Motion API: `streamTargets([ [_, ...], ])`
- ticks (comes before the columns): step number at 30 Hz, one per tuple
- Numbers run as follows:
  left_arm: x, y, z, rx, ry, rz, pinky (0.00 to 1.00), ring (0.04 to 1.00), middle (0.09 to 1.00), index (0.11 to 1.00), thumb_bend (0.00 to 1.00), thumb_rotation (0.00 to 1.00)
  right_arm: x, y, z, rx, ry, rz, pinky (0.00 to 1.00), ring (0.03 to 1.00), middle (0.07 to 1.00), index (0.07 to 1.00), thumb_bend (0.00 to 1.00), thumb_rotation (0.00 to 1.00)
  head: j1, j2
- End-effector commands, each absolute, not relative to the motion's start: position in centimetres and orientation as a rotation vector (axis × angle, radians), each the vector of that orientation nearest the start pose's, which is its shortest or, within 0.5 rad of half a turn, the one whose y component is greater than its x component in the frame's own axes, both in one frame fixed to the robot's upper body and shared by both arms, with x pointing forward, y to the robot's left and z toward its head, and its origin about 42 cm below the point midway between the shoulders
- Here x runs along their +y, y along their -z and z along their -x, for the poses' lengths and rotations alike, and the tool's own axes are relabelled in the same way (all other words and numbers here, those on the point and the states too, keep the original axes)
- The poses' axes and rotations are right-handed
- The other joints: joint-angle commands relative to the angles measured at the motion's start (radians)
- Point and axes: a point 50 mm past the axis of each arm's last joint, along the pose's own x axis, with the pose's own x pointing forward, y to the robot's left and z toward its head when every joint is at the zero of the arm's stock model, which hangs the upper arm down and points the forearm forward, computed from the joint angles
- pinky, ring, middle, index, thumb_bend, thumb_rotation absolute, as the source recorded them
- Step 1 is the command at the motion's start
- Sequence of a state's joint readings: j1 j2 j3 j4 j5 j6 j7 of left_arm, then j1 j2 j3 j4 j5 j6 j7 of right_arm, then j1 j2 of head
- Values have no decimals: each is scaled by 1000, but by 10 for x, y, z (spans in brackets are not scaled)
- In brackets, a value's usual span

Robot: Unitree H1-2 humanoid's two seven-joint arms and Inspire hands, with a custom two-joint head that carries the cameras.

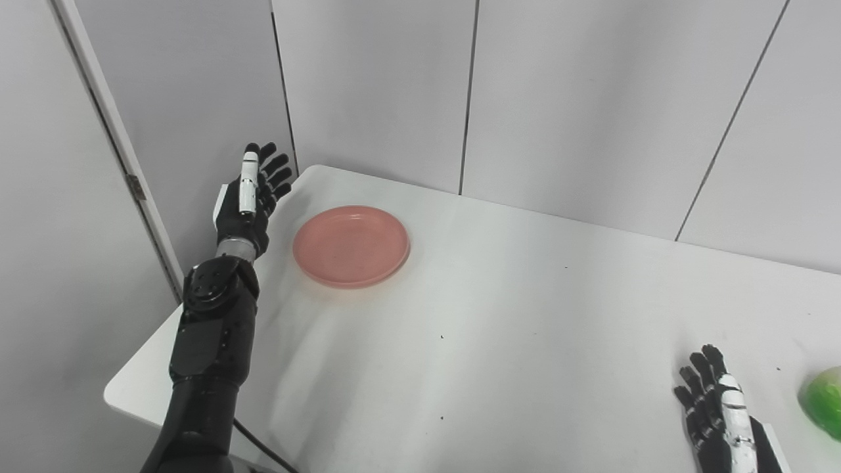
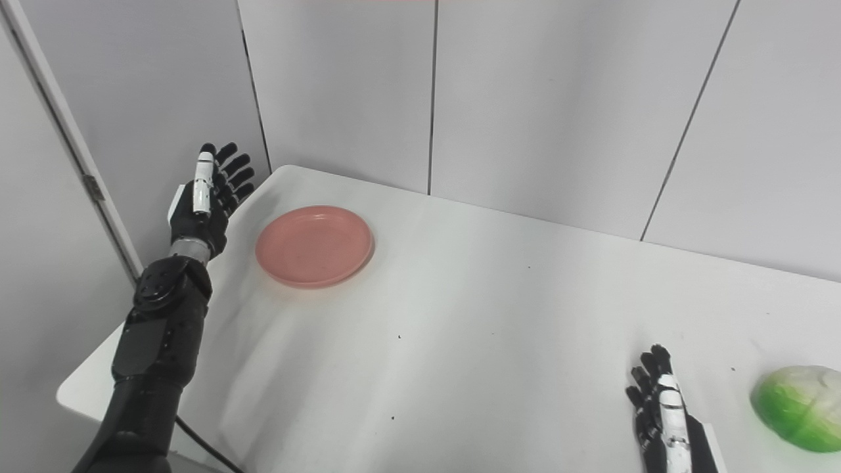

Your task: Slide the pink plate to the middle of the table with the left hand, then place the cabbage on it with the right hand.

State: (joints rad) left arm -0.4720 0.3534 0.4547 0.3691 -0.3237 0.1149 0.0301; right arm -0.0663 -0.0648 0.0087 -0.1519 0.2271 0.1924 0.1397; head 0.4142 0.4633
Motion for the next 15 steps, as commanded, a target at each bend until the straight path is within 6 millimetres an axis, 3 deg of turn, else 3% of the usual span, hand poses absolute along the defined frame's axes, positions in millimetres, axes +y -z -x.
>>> streamTargets([
  [1,436,-235,-419,-242,-428,151,881,867,864,857,427,1000,-210,-158,-305,-70,-220,-163,1000,1000,1000,1000,91,1000,0,0],
  [15,443,-210,-427,-181,-441,154,898,879,876,863,425,1000,-209,-159,-304,-70,-217,-160,1000,1000,1000,1000,80,1000,0,8],
])
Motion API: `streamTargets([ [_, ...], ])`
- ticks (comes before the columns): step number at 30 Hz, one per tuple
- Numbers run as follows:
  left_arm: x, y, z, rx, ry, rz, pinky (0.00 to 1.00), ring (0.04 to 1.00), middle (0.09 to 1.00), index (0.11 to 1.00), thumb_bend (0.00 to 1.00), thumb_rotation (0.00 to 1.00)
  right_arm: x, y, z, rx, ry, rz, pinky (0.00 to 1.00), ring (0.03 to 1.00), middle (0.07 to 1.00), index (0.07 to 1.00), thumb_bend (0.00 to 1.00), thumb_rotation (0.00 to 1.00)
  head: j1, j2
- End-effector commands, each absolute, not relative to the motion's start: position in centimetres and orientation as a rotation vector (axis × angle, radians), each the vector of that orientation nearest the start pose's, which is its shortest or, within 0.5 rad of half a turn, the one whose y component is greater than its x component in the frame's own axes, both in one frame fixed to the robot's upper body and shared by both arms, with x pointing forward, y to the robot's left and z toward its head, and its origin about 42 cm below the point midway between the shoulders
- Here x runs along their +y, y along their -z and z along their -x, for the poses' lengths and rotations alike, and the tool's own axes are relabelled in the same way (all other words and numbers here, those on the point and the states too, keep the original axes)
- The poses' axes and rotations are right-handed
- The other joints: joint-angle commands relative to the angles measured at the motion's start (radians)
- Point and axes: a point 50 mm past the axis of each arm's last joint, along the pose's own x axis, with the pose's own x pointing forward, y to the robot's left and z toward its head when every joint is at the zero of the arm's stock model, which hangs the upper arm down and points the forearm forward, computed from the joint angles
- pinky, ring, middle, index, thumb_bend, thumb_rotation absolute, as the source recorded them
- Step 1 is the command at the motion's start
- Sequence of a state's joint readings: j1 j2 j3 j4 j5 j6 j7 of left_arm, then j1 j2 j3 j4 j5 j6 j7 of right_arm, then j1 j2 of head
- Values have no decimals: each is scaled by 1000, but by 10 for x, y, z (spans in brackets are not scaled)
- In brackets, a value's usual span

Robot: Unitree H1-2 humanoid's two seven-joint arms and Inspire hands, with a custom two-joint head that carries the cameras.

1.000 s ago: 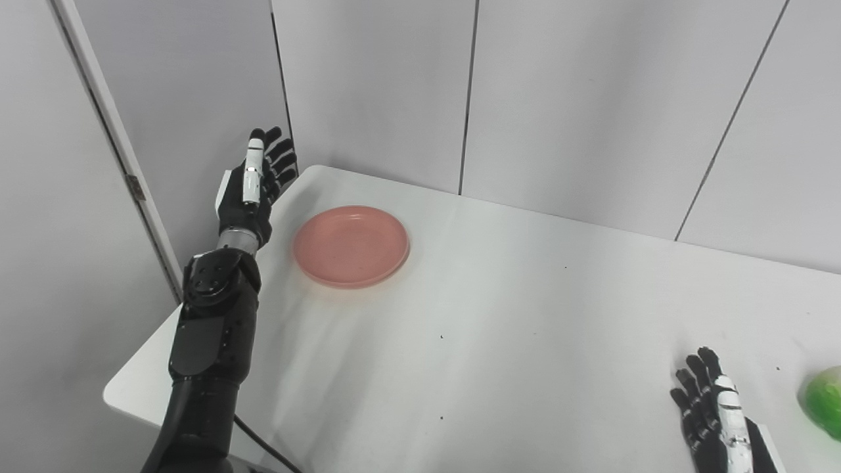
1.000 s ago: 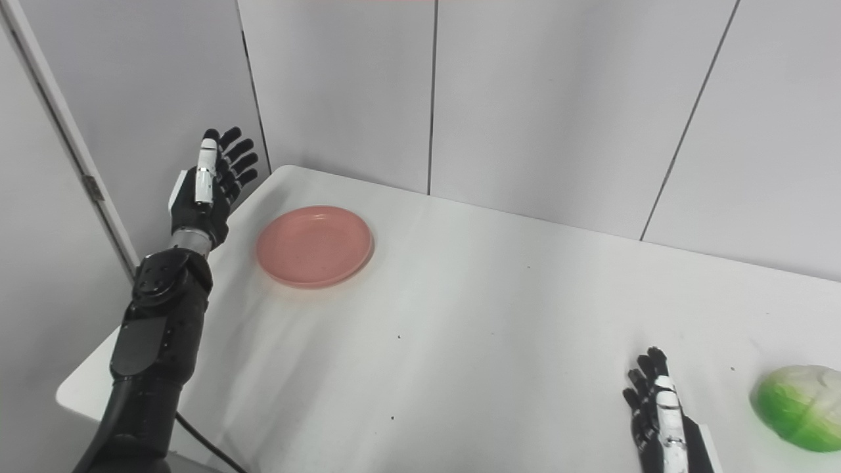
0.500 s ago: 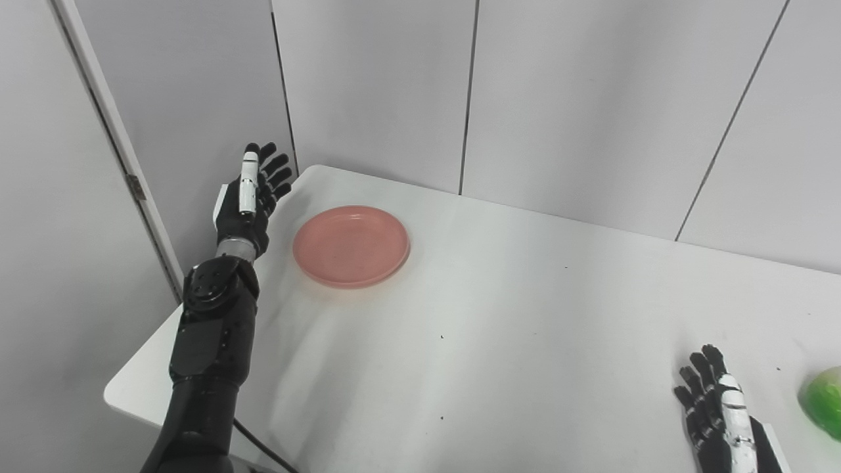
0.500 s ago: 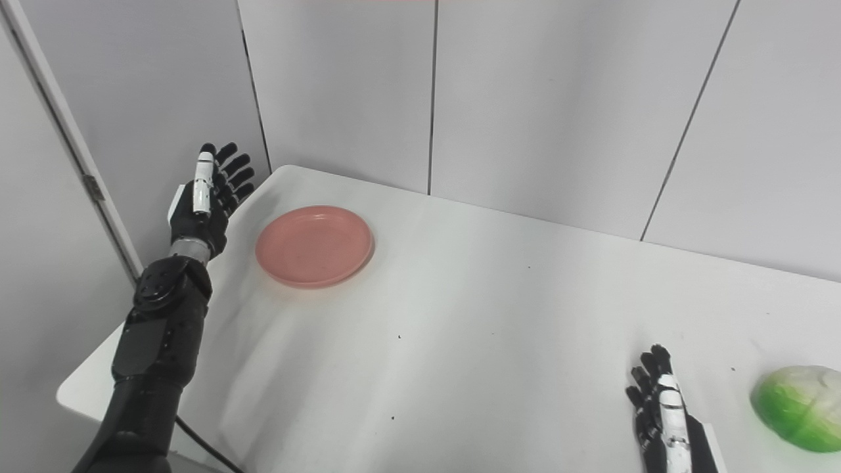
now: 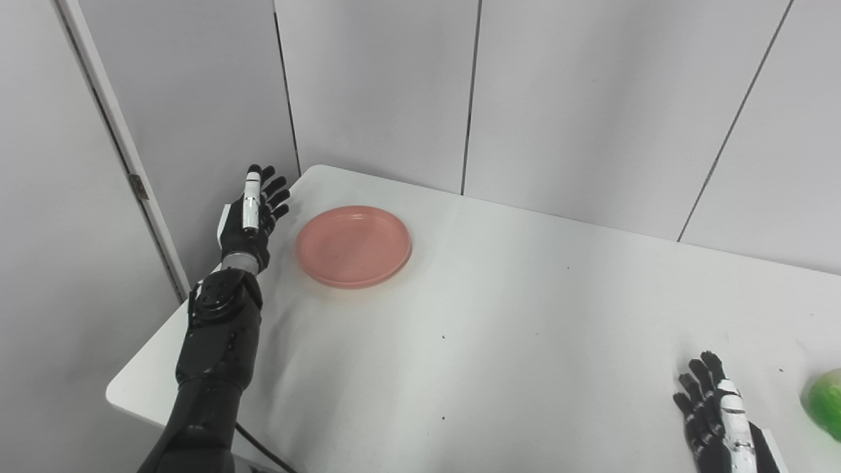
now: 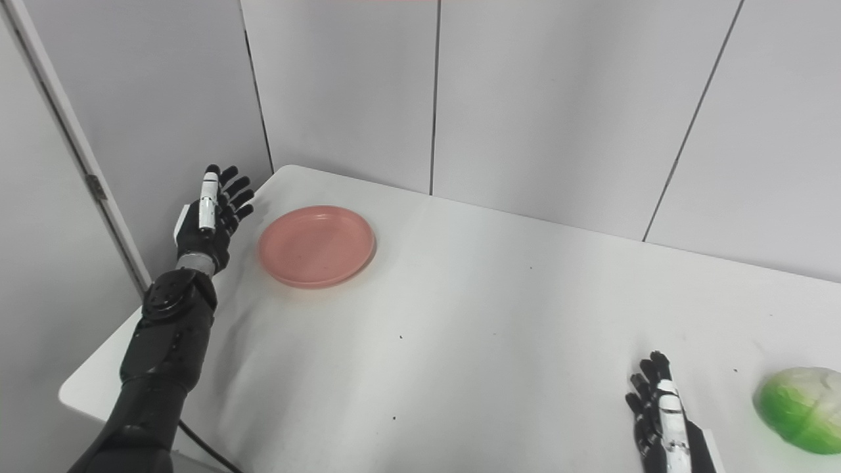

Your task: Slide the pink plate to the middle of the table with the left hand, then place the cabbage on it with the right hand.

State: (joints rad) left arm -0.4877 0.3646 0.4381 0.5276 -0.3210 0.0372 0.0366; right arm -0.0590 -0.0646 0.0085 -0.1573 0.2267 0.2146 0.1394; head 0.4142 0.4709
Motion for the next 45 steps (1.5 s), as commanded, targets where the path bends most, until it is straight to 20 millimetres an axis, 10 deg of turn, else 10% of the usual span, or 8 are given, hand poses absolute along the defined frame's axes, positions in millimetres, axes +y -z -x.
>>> streamTargets([
  [1,443,-208,-428,-174,-440,158,900,880,877,865,424,1000,-209,-159,-304,-69,-218,-162,1000,1000,1000,1000,84,1000,0,1],
  [17,435,-181,-441,-89,-427,157,933,891,885,879,425,1000,-211,-160,-300,-72,-215,-155,1000,1000,1000,1000,88,1000,-8,8],
  [45,362,-158,-454,-60,-262,250,902,877,871,866,416,1000,-206,-156,-301,-62,-215,-166,1000,1000,1000,1000,108,1000,-60,22],
])
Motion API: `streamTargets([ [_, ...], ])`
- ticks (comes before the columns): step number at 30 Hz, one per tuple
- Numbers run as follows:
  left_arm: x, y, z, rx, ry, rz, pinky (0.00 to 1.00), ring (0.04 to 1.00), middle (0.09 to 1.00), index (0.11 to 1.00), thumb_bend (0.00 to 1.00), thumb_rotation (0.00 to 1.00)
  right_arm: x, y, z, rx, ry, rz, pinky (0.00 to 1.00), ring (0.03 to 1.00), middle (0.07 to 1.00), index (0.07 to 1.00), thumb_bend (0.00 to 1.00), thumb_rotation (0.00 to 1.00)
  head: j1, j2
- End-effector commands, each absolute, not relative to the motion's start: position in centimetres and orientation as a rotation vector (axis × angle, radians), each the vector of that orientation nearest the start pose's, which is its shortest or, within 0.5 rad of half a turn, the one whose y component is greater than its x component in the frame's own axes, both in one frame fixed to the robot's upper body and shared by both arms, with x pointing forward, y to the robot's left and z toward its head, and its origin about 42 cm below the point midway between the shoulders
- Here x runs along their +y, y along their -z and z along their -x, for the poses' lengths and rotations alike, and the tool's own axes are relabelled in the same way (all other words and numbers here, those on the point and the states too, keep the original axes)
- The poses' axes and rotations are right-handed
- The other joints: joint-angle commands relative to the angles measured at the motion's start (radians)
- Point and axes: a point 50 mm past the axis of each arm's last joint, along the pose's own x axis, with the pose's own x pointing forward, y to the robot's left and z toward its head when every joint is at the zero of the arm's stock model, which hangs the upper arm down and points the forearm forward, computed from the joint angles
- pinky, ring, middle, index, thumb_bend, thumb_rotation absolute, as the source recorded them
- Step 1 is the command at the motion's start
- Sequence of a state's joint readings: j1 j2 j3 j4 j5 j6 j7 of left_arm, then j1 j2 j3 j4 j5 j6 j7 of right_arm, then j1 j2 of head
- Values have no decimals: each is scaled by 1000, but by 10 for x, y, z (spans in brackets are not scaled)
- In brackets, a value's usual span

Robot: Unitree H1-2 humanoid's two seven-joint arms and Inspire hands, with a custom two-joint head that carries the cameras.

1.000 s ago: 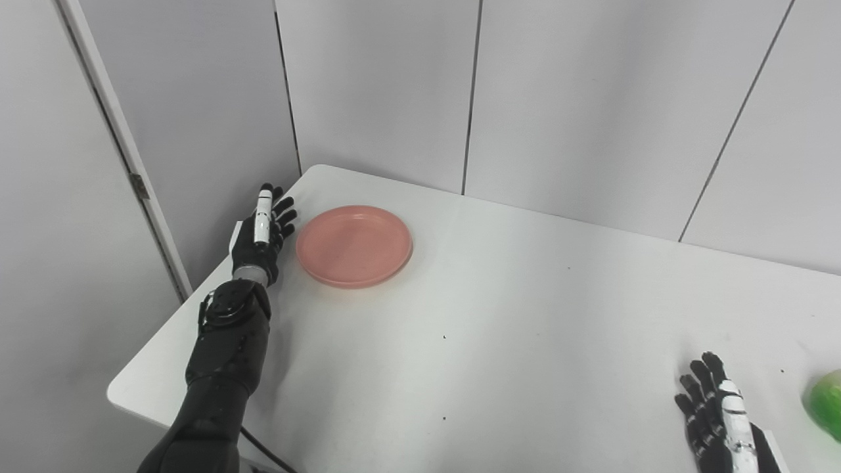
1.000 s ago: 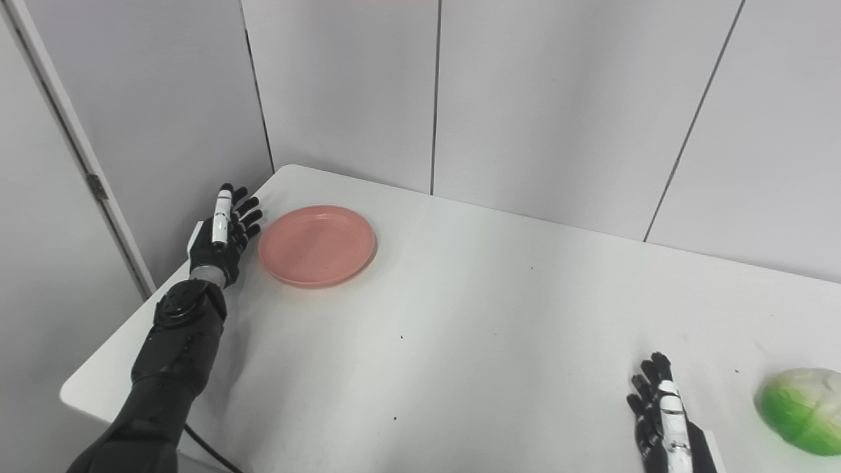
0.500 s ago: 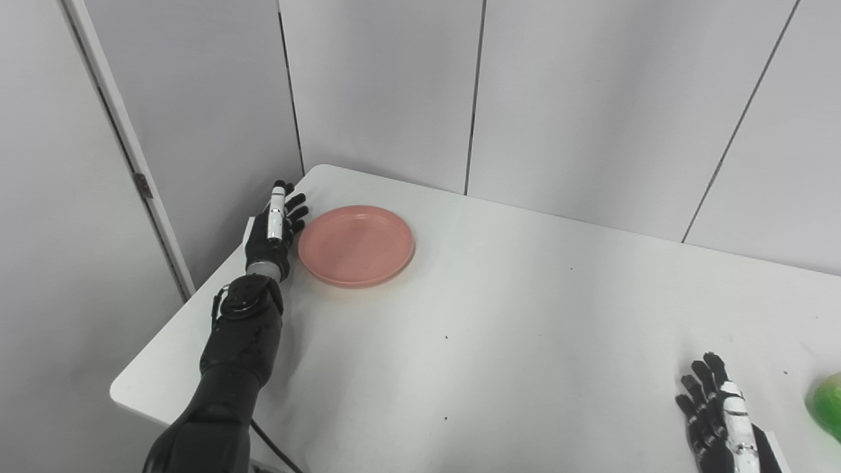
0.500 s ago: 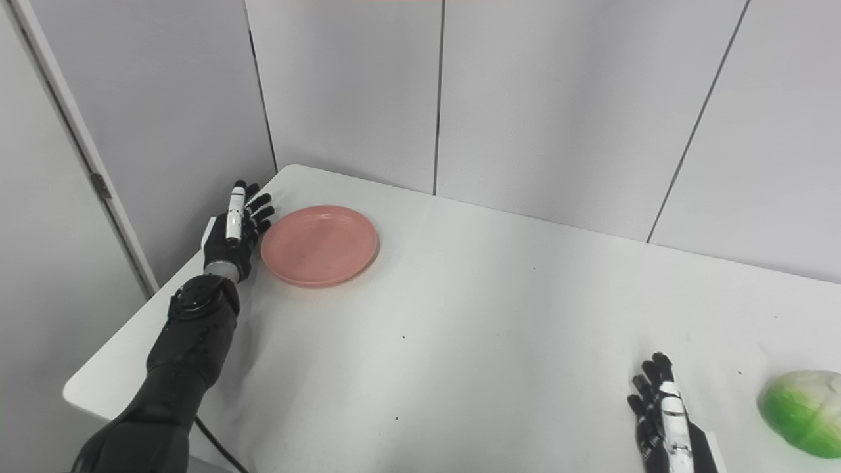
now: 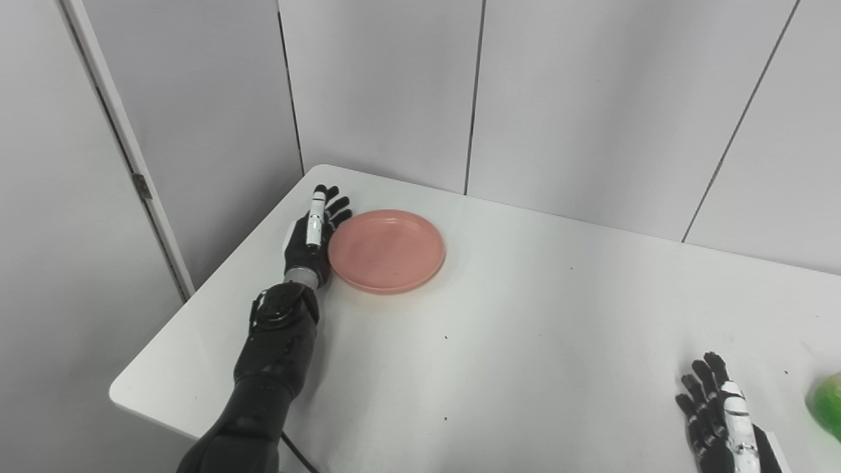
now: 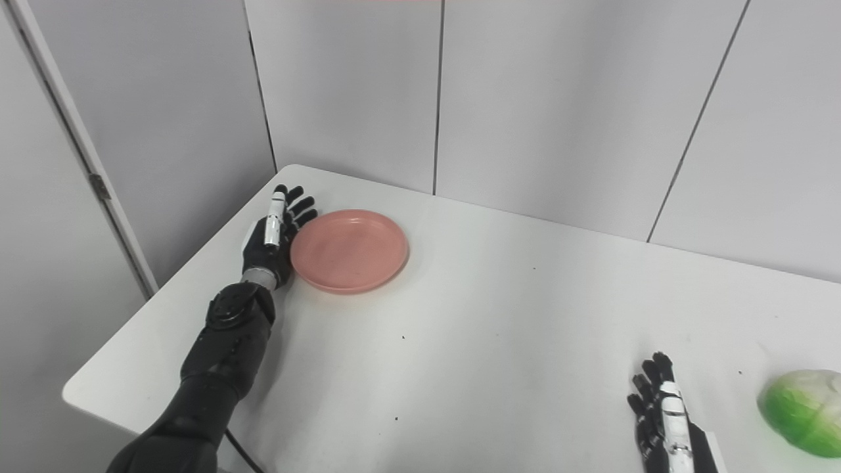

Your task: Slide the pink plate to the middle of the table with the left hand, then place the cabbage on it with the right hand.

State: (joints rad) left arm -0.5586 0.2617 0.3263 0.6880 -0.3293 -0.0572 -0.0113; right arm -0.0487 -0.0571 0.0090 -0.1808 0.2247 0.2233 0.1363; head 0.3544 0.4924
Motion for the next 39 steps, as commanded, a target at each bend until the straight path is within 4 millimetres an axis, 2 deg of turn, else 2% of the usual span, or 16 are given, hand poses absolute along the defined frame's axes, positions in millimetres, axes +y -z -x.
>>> streamTargets([
  [1,362,-158,-453,-58,-261,262,903,876,870,863,417,1000,-206,-156,-301,-61,-214,-165,1000,1000,1000,1000,106,1000,-5,2],
  [6,360,-158,-450,-57,-239,269,894,865,859,851,419,1000,-204,-152,-303,-67,-214,-158,1000,1000,1000,1000,104,1000,-51,17],
  [10,357,-156,-445,-51,-204,273,836,836,849,846,429,1000,-201,-150,-303,-66,-207,-160,1000,1000,1000,1000,117,1000,-84,28],
  [15,351,-155,-440,-43,-152,240,868,854,858,853,449,1000,-198,-147,-303,-71,-206,-142,1000,1000,1000,1000,129,1000,-131,41],
  [22,323,-158,-433,-48,-57,242,855,847,858,847,447,1000,-192,-144,-304,-80,-202,-131,1000,1000,1000,1000,166,1000,-174,55],
  [27,291,-152,-429,-4,41,220,885,858,860,851,451,1000,-187,-143,-305,-85,-196,-104,1000,1000,1000,1000,164,1000,-205,68],
  [39,246,-142,-420,46,187,227,882,864,863,861,441,1000,-173,-143,-306,-86,-200,-91,1000,1000,1000,1000,193,1000,-275,83],
])
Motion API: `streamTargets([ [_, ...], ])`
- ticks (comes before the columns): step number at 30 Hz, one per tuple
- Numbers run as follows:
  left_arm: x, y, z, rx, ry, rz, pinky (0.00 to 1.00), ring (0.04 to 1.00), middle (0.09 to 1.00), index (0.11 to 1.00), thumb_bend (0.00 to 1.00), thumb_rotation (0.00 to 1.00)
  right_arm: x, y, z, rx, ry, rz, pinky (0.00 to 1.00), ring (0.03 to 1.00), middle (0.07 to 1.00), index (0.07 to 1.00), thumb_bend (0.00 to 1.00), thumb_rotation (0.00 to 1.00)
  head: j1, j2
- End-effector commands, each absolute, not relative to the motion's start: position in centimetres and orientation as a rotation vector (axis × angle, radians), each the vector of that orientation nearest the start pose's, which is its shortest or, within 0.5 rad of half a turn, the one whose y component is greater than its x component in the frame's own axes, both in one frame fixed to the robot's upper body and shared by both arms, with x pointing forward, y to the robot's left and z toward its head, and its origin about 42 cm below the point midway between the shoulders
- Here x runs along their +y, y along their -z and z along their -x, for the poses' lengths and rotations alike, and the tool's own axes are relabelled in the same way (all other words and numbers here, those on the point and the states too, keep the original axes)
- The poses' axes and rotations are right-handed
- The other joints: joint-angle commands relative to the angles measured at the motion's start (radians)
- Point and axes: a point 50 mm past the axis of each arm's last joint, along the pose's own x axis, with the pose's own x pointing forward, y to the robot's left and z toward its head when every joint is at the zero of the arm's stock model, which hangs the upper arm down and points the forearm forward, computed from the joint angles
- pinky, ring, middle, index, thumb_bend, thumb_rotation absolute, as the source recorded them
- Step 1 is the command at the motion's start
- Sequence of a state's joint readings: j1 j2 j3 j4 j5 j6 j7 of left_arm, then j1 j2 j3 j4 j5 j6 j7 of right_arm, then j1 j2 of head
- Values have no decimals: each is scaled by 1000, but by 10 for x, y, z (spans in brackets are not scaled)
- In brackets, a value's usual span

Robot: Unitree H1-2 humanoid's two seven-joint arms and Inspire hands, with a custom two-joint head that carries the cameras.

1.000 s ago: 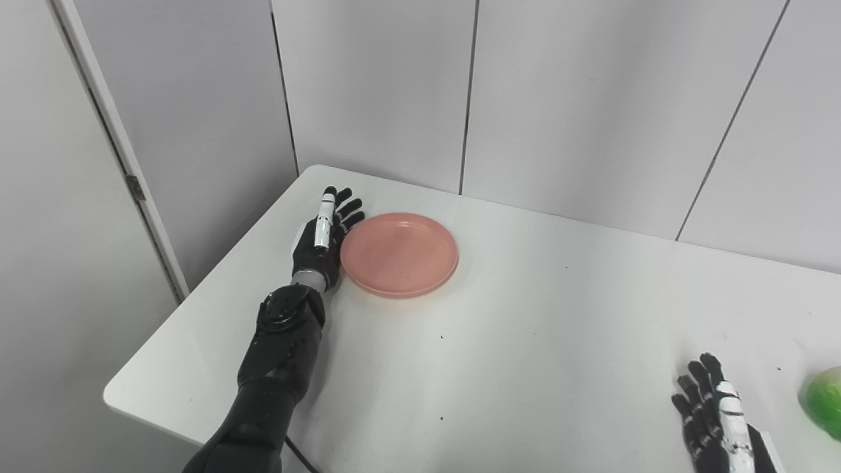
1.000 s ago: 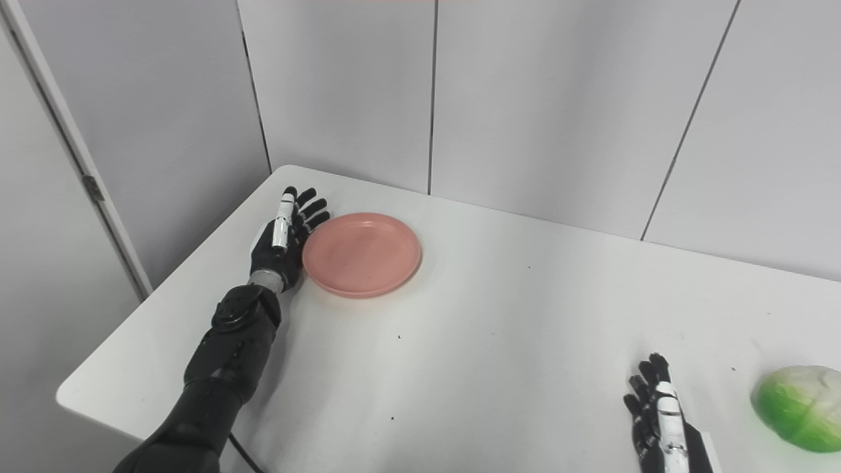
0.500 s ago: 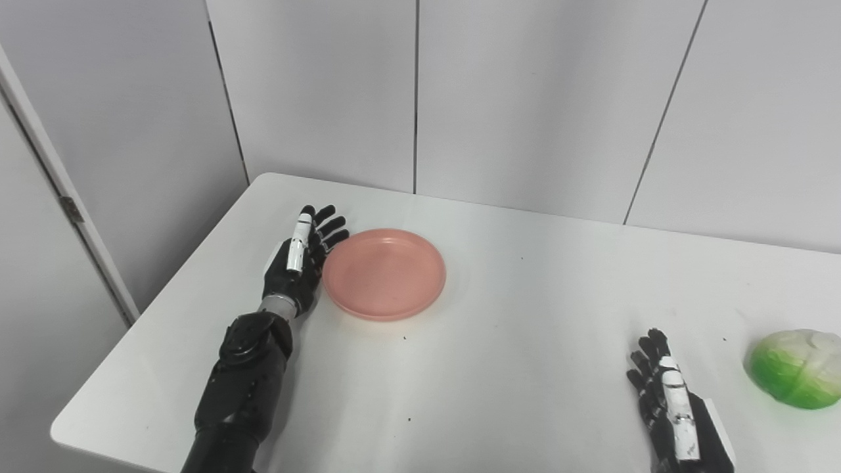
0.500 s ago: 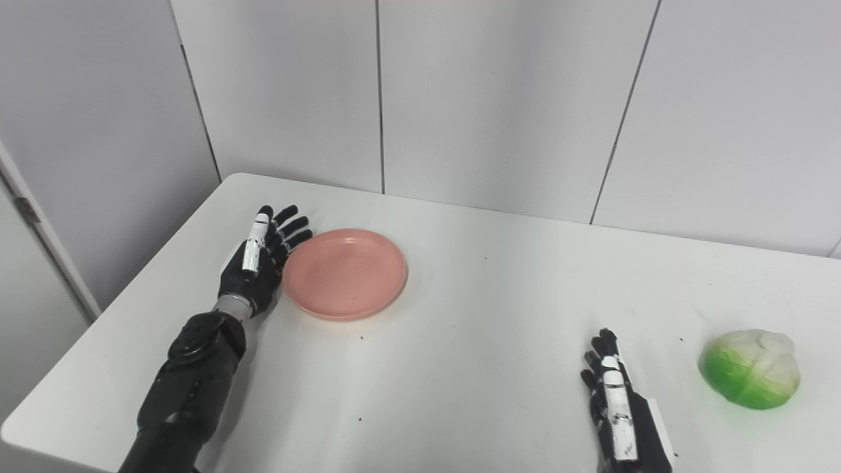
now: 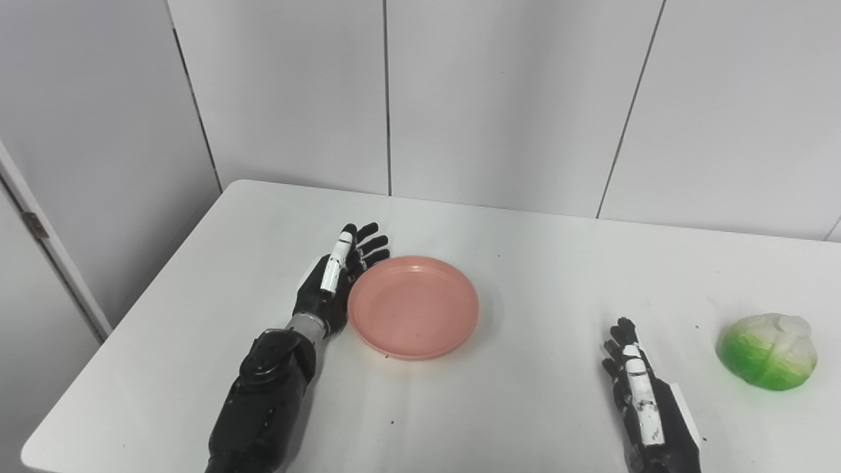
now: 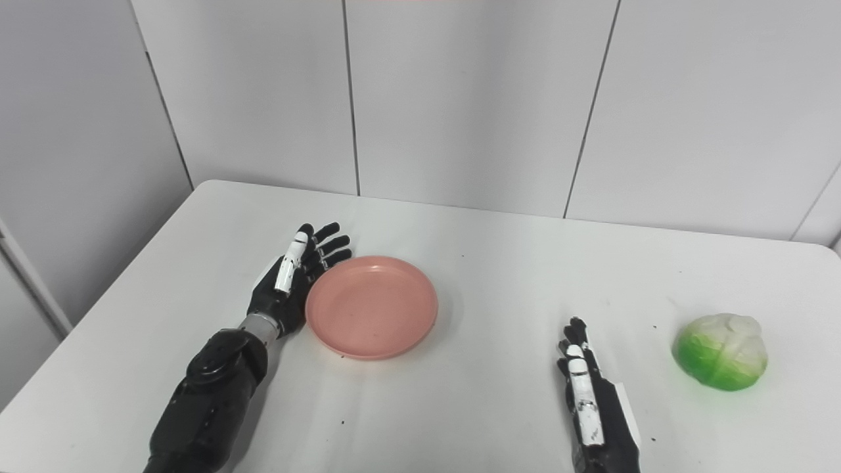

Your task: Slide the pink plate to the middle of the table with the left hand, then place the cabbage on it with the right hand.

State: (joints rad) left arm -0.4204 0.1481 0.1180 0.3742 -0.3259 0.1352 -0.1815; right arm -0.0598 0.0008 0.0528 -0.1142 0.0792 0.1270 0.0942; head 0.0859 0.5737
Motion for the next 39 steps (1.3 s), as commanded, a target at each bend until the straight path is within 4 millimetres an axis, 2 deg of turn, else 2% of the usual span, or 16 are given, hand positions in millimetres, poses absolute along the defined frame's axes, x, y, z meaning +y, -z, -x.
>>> streamTargets([
  [1,244,-143,-419,49,194,229,881,865,863,862,444,1000,-172,-143,-305,-86,-199,-91,1000,1000,1000,1000,195,1000,-13,4],
  [14,187,-147,-400,38,314,291,905,874,880,882,440,1000,-160,-141,-306,-95,-196,-66,1000,1000,1000,1000,208,1000,-118,14],
  [21,169,-148,-383,14,350,290,965,893,889,888,457,1000,-155,-138,-306,-94,-197,-66,1000,999,999,1000,223,1000,-176,19],
  [29,162,-141,-373,16,330,271,952,891,889,889,451,1000,-152,-134,-307,-102,-194,-95,1000,1000,1000,1000,245,1000,-207,19],
  [39,166,-134,-370,2,303,266,972,902,895,894,444,1000,-154,-136,-309,-127,-179,-66,1000,999,996,1000,238,1000,-252,22],
])
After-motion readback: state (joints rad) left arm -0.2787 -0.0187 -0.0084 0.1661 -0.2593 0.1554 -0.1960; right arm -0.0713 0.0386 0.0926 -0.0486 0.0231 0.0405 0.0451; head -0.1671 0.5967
